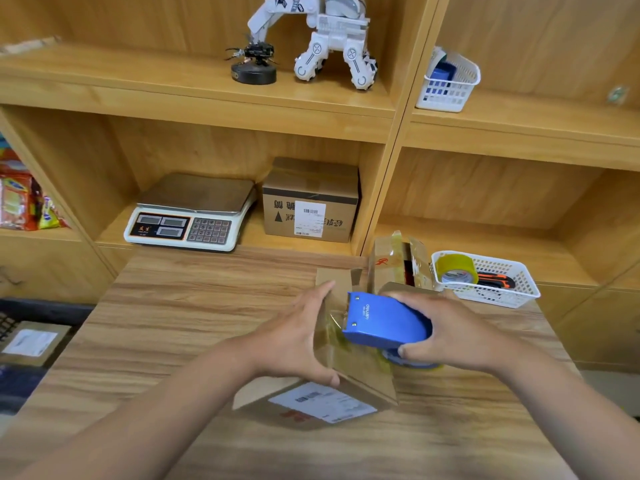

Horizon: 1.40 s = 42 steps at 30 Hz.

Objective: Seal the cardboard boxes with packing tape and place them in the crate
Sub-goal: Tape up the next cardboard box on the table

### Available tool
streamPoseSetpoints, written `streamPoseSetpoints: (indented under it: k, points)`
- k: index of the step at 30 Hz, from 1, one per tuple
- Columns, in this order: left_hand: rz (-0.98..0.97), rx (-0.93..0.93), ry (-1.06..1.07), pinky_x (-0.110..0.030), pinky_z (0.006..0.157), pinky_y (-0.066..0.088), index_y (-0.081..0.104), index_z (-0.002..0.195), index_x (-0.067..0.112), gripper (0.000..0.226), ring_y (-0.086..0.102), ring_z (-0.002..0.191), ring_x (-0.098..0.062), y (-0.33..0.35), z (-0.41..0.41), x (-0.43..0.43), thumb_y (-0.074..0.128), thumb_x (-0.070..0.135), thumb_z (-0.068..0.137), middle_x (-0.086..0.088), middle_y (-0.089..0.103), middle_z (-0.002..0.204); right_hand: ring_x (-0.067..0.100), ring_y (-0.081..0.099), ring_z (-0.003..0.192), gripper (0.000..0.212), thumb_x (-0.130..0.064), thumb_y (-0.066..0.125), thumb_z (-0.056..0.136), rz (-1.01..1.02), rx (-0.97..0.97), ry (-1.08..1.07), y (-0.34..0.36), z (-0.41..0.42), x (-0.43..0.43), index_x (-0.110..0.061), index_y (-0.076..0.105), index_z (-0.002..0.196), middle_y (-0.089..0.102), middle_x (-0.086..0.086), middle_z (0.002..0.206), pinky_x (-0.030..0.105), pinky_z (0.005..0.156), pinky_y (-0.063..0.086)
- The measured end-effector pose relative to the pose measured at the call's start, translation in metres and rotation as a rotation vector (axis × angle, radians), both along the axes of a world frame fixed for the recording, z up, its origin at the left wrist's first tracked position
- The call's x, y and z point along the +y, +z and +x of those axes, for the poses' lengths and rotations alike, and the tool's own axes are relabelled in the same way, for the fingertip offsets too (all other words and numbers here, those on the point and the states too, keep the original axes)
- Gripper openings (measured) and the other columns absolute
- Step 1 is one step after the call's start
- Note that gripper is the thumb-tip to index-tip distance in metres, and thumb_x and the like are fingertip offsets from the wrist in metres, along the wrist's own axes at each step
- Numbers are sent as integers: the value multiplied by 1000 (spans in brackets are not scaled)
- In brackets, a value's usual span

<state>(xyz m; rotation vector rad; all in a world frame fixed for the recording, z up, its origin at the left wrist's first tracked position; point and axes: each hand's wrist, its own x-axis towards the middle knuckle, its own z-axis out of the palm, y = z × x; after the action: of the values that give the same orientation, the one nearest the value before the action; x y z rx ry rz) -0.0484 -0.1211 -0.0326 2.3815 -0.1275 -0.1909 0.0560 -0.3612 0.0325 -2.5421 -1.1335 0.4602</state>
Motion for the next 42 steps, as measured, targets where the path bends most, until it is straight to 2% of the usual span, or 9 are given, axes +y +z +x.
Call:
streamPoseSetpoints:
  k: [5, 11, 15, 20, 24, 30, 33, 37, 42]
  points:
    - [-70, 65, 35, -22, 113, 23, -11, 140, 53, 132, 14, 139, 3, -4, -24, 31, 83, 56, 46, 26, 6, 152, 13, 40, 101, 74, -67, 58, 59, -118, -4, 62, -2, -8, 38, -52, 34, 128, 49, -26, 107, 28, 85, 39]
    - [-189, 161, 15, -26, 118, 10, -14, 139, 56, 134, -3, 140, 8, -5, -46, 69, 84, 58, 49, 27, -9, 154, -12, 30, 94, 77, -63, 50, 61, -113, -78, 139, -11, -29, 82, -46, 30, 133, 54, -19, 114, 8, 75, 22]
    - [-199, 62, 125, -23, 116, 10, -12, 136, 57, 127, 5, 140, 8, -12, -52, 79, 84, 52, 53, 37, 10, 148, 6, 31, 82, 86, -68, 48, 63, -180, -174, 195, -11, -39, 108, -38, 31, 142, 55, -13, 122, 20, 77, 21]
    - [-219, 133, 204, -38, 119, 16, -13, 130, 64, 127, 8, 144, -4, -27, -63, 106, 85, 44, 52, 48, 15, 130, -7, 27, 74, 91, -70, 50, 68, -218, -200, 247, -9, -49, 132, -47, 6, 145, 47, -15, 108, 26, 74, 17]
    - [-152, 178, 211, -40, 119, 14, -13, 126, 69, 124, 2, 146, -10, -31, -69, 129, 85, 40, 57, 16, 19, 153, 4, 26, 76, 86, -63, 55, 73, -194, -233, 337, -11, -57, 153, -54, 1, 139, 43, -15, 115, 29, 78, 19]
    - [-24, 173, 116, -18, 111, -6, -11, 137, 52, 113, -14, 135, -3, -38, -68, 140, 80, 36, 72, 20, 0, 152, -28, 15, 84, 72, -62, 52, 76, -147, -263, 375, -8, -56, 162, -50, 20, 140, 46, -17, 119, 23, 70, 13]
    - [15, 154, 99, -17, 107, -9, -10, 141, 47, 111, -16, 132, -3, -44, -67, 142, 78, 38, 74, 14, -2, 155, -17, 23, 83, 72, -63, 48, 75, -160, -239, 372, -6, -55, 155, -52, 20, 141, 38, -24, 97, 16, 75, 15]
    - [50, 74, 16, -5, 103, -19, -7, 141, 45, 107, -25, 126, 24, -45, -68, 145, 76, 40, 74, 39, -4, 141, 6, 30, 81, 66, -64, 41, 74, -182, -202, 327, -4, -49, 138, -63, 18, 135, 35, -28, 89, 12, 74, 23]
    - [86, 73, -15, -26, 115, -14, -10, 135, 58, 100, -14, 140, 7, -45, -68, 149, 71, 51, 75, 27, 3, 153, 10, 36, 93, 55, -66, 39, 67, -176, -153, 272, 0, -31, 89, -81, 10, 111, 41, -28, 99, 17, 84, 31]
